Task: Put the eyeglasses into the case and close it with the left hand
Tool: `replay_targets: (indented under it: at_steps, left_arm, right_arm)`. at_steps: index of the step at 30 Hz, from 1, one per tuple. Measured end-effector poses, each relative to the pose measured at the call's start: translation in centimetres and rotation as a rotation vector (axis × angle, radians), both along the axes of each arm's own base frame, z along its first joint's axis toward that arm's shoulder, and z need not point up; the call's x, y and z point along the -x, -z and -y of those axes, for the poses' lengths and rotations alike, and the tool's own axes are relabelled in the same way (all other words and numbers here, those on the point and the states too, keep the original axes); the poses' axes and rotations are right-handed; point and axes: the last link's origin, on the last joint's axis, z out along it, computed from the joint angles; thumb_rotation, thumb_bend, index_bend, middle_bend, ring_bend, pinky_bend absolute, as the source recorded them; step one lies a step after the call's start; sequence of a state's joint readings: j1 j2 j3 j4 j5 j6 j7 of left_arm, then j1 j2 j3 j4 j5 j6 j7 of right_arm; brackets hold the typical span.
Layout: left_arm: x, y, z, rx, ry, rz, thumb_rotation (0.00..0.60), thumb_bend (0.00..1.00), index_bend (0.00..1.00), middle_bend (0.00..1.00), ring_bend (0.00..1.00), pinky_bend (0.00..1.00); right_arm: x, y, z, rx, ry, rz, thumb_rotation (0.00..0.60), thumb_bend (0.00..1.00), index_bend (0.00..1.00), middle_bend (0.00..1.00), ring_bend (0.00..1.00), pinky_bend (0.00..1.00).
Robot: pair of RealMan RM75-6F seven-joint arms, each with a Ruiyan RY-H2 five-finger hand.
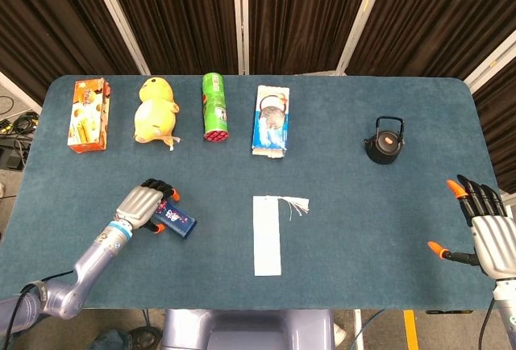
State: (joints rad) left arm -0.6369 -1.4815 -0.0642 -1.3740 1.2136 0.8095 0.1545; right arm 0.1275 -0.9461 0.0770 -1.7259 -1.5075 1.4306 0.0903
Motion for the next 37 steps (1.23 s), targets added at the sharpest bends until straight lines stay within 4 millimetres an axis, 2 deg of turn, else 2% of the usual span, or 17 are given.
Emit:
replay_targets:
  at_steps: [3, 11, 13, 15, 17, 21, 24, 30, 33, 37]
  left_arm:
    - [0.0, 0.0, 0.0, 0.002, 0.001, -0.005, 0.6, 0.24, 0.53, 0.41, 0.3, 0.28]
    - [-0.1, -0.4, -0.1, -0.015, 0.005, -0.011, 0.6, 0.24, 0.54, 0.41, 0.31, 0.29]
    - [-0.1, -0.4, 0.0, -0.015, 0.007, -0.011, 0.6, 0.18, 0.43, 0.3, 0.21, 0.22]
    - [0.0, -0.5, 0.1, -0.014, 0.006, -0.011, 0.6, 0.07, 0.17, 0.08, 0.04, 0.05]
    - [0.1, -0.6, 0.1, -0.012, 0.0, -0.007, 0.6, 0.03, 0.02, 0.0, 0.0, 0.0]
    - [-0.2, -1.5, 0.4, -0.021, -0.009, 0.025, 0.6, 0.03, 0.0, 0.0, 0.0, 0.0]
    - [-0.6, -3.1, 0.7, -0.064, 0.005, 0.051, 0.6, 0.02, 0.0, 0.0, 0.0, 0.0]
    - [-1.2, -7.7, 2.2, -0.241, 0.048, 0.102, 0.6, 0.0, 0.0, 0.0, 0.0, 0.0]
    - [-1.1, -10.6, 3.9, -0.357, 0.053, 0.115, 0.6, 0.0, 0.0, 0.0, 0.0, 0.0]
    - [-0.2, -14.6, 7.7, -0.498, 0.022, 0.114, 0.6, 0.0, 0.0, 0.0, 0.0, 0.0]
  right_arm:
    - [0.0, 0.0, 0.0, -0.001, -0.001, 0.0, 0.6, 0.0, 0.0, 0.0, 0.0, 0.0]
    - [-0.1, 0.1, -0.1, 0.0, -0.002, -0.003, 0.6, 0.0, 0.0, 0.0, 0.0, 0.0]
    - [-0.1, 0.1, -0.1, -0.001, -0.002, -0.003, 0.6, 0.0, 0.0, 0.0, 0.0, 0.0]
    - [-0.1, 0.0, -0.1, 0.0, -0.003, -0.002, 0.6, 0.0, 0.0, 0.0, 0.0, 0.0]
    - [-0.1, 0.0, -0.1, 0.001, -0.004, 0.0, 0.6, 0.0, 0.0, 0.0, 0.0, 0.0]
    - [-0.2, 0.0, -0.2, -0.001, -0.009, 0.005, 0.6, 0.0, 0.0, 0.0, 0.0, 0.0]
    - [-0.4, -0.1, -0.3, 0.003, -0.016, 0.011, 0.6, 0.0, 0.0, 0.0, 0.0, 0.0]
    - [-0.6, -0.4, -0.5, 0.011, -0.036, 0.012, 0.6, 0.0, 0.0, 0.0, 0.0, 0.0]
    - [-0.7, -0.5, -0.6, 0.016, -0.048, 0.01, 0.6, 0.0, 0.0, 0.0, 0.0, 0.0]
    - [-0.8, -0.6, -0.8, 0.026, -0.06, 0.006, 0.6, 0.0, 0.0, 0.0, 0.0, 0.0]
